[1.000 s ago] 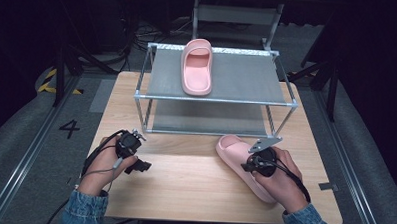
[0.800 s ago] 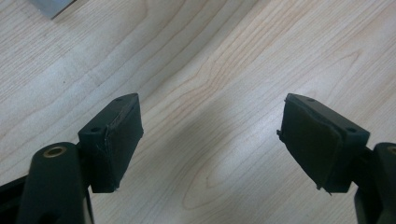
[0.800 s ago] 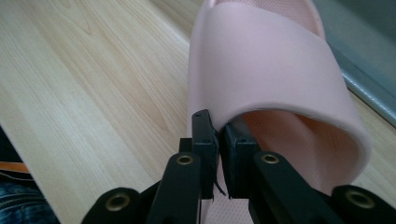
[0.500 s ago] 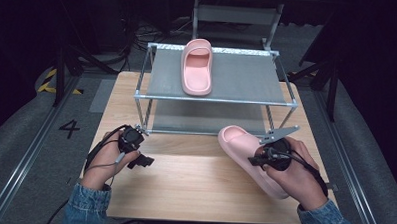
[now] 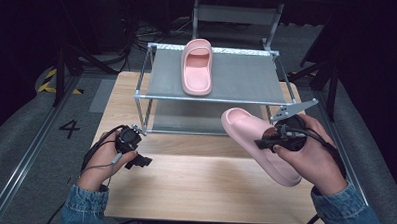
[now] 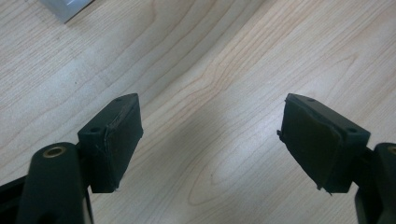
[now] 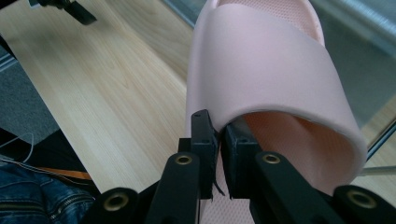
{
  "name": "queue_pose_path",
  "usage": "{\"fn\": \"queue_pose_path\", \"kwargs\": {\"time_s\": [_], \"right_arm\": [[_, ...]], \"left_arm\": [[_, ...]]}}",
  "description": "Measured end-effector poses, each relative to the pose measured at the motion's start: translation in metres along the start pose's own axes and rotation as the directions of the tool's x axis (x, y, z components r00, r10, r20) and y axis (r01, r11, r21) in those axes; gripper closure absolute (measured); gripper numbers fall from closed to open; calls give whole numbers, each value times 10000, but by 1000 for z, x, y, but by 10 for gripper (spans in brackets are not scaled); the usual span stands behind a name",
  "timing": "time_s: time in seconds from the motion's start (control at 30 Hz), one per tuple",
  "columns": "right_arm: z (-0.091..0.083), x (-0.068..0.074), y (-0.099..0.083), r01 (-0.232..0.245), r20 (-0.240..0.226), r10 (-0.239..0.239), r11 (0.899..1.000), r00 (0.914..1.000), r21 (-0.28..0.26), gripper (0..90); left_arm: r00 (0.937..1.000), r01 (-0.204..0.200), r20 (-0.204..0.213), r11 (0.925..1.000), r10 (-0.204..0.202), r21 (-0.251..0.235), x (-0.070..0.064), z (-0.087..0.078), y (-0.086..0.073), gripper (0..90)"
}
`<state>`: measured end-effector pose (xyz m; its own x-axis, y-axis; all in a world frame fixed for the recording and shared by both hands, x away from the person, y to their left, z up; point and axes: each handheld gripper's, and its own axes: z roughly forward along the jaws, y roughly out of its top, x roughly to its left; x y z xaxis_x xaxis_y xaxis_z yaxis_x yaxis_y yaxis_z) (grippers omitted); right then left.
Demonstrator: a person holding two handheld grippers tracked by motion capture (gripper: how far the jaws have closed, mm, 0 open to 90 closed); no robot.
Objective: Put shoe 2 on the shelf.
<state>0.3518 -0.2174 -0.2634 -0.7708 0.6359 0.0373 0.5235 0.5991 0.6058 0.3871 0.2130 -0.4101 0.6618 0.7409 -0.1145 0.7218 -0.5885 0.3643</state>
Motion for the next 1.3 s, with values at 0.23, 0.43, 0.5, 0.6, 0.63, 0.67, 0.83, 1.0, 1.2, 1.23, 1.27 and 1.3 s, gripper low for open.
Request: {"fn": "queue_pose_path", "kwargs": {"time_s": [0.23,0.43,0.5,0.6,0.63,0.67,0.83,1.0,1.2,1.23,1.27,1.3], "right_arm": [[-20,-7,26,-19,-12,19,9999,10000,-111,839],[-28,-18,48,-73,262,77,9999,9996,-155,839],[-28,-23,55,-97,347,102,9998,9993,-147,838],[-27,-30,63,-171,437,179,9997,9989,-192,837],[-25,-33,67,-184,498,195,9996,9986,-227,837],[-25,-33,67,-184,498,195,9996,9986,-227,837],[-15,-50,83,-383,800,390,9992,9960,-112,837],[-4,-65,98,-633,991,617,9979,9932,133,837],[9,-78,113,-768,1350,697,9959,9884,478,837],[9,-78,113,-768,1350,697,9959,9884,478,837],[12,-81,116,-752,1419,671,9958,9876,530,837],[14,-83,118,-735,1490,645,9958,9867,555,837]], "left_arm": [[9999,108,-37,9999,-108,-43,1,-2,-2,217],[9999,106,-62,9999,-106,-22,1,-3,-3,216],[9999,58,-95,10000,-58,-25,1,-3,-4,216],[10000,44,-85,10000,-44,52,1,-2,-6,216],[10000,43,-84,10000,-43,83,1,-2,-7,216],[10000,43,-84,10000,-43,83,1,-2,-7,215],[9999,14,-125,10000,-13,34,2,-3,-9,212],[9999,99,-140,9999,-98,77,2,-3,-13,211],[9996,117,-272,9999,-118,-20,3,-5,-17,193],[9996,117,-272,9999,-118,-20,3,-5,-17,193],[9996,107,-276,9999,-108,-15,3,-5,-18,193],[9996,115,-270,9999,-115,-20,4,-5,-18,193]]}}
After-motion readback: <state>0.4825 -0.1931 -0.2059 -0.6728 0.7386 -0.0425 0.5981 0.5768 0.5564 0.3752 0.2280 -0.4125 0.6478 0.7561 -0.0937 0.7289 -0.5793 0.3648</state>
